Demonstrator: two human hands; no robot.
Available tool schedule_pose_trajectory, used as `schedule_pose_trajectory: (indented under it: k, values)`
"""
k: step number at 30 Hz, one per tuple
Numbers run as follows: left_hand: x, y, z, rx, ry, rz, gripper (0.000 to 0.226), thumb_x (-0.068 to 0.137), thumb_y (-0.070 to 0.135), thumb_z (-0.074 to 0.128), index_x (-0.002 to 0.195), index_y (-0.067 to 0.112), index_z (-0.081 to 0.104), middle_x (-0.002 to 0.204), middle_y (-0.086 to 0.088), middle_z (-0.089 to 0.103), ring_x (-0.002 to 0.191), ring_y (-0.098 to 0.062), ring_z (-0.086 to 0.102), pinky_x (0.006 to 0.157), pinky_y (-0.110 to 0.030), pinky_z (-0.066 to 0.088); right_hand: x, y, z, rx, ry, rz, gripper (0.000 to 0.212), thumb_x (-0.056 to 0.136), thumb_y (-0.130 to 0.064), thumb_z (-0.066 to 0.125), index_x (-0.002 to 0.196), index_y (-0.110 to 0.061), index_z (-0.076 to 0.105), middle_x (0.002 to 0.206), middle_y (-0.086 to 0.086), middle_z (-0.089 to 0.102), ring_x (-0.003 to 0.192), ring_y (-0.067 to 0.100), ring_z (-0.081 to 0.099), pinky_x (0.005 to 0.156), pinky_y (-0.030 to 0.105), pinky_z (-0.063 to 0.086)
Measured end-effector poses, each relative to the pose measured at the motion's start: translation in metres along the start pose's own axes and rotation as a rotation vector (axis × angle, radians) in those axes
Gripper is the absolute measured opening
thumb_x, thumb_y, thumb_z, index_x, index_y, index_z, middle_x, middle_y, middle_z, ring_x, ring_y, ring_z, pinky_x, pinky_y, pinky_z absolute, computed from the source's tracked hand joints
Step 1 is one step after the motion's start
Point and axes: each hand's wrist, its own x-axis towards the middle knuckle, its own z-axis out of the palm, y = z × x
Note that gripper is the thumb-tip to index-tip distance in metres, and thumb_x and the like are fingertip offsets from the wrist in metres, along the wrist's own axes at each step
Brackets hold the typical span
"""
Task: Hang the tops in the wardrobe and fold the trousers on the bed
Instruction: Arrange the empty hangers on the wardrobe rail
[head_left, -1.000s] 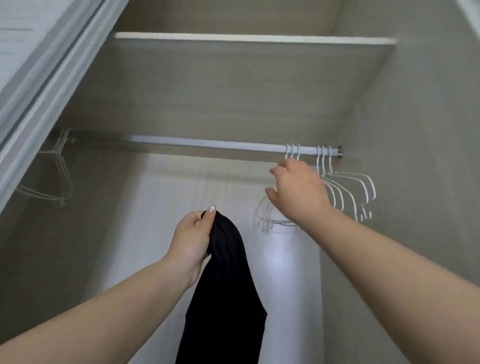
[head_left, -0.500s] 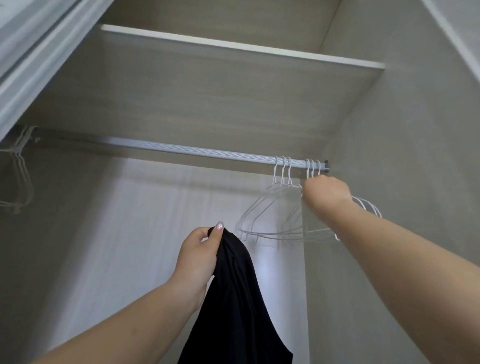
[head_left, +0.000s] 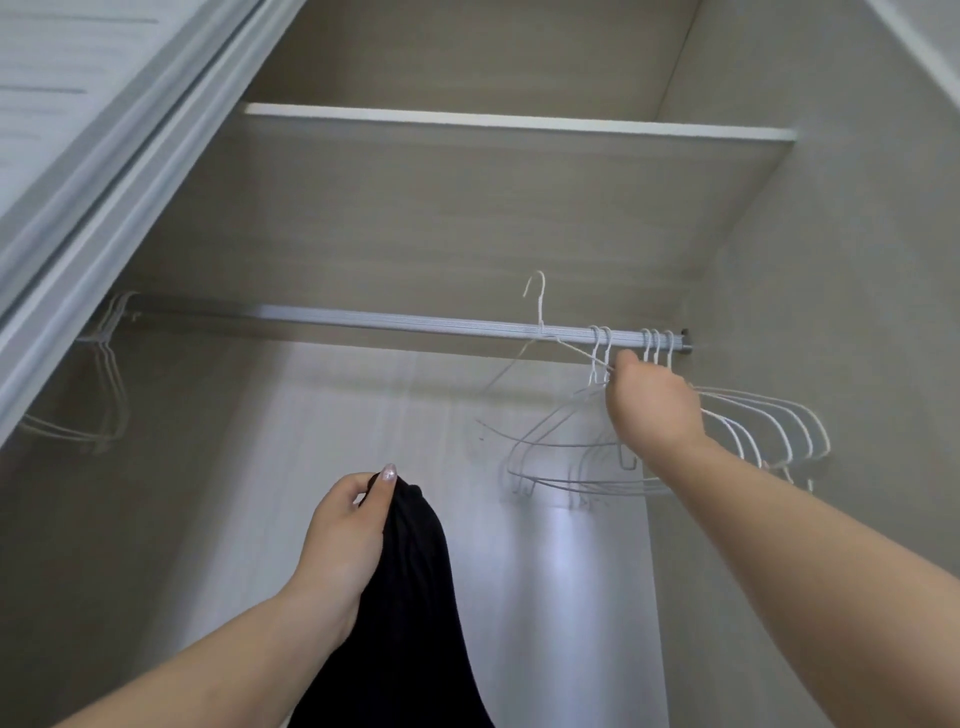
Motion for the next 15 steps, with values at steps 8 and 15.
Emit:
schedule_pose_trajectory:
  k: [8, 15]
  values:
    - [0.018, -0.019, -0.040, 0.180, 0.130, 0.024, 0.026, 0.096, 0.040, 0.050, 0.085, 0.019, 0.059, 0.085, -0.006, 0.061, 0.079, -0.023, 0.057, 0.072, -0.036, 0.044, -0.025, -0.006, 0.009, 0.070, 0.049, -0.230, 0.023, 0.101, -0.030, 0.033, 0.102, -0.014, 0.049, 0.097, 0.011, 0.058, 0.081, 0.033, 0.058, 0.059, 0.032, 0.034]
    - [0.017, -0.025, -0.087, 0.504, 0.254, 0.069, 0.025, 0.099, 0.032, 0.045, 0.082, 0.016, 0.055, 0.078, -0.001, 0.055, 0.074, -0.019, 0.048, 0.065, -0.033, 0.035, -0.055, -0.004, 0.024, 0.128, 0.022, -0.297, 0.031, 0.101, -0.039, 0.028, 0.094, -0.013, 0.044, 0.094, 0.013, 0.056, 0.077, 0.038, 0.058, 0.058, 0.034, 0.034]
